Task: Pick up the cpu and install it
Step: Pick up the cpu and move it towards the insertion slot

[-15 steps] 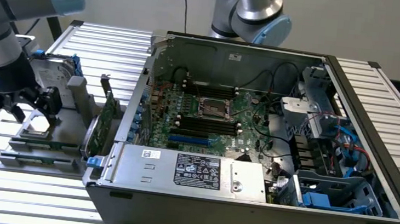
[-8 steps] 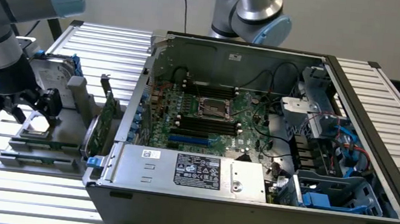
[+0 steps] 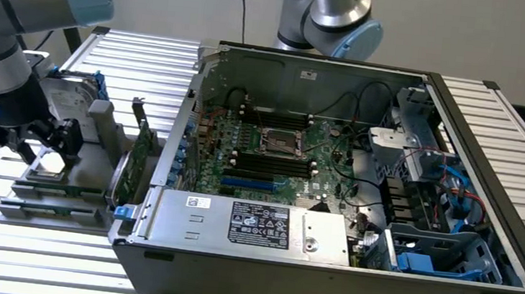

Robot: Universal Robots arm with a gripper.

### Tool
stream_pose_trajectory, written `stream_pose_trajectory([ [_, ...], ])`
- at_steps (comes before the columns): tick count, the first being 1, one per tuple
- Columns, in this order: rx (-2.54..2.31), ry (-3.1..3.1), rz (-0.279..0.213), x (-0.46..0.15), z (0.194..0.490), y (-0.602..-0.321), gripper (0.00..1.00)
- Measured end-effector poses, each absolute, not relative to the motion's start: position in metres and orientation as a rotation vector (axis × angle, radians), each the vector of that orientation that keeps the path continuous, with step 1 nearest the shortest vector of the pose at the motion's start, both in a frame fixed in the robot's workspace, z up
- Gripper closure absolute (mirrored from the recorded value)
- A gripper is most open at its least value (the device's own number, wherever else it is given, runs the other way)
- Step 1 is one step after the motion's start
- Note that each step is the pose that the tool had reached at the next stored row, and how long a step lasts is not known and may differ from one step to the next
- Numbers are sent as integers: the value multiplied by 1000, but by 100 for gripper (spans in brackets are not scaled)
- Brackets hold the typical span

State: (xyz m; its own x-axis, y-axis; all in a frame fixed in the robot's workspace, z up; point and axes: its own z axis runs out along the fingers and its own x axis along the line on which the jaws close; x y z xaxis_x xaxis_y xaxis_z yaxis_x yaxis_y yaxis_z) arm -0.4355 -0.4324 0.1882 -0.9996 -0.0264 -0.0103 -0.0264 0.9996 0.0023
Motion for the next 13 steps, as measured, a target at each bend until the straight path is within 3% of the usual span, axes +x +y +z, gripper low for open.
stream_pose_trajectory([
  [13, -26, 3131, 9, -435, 186, -433, 27],
])
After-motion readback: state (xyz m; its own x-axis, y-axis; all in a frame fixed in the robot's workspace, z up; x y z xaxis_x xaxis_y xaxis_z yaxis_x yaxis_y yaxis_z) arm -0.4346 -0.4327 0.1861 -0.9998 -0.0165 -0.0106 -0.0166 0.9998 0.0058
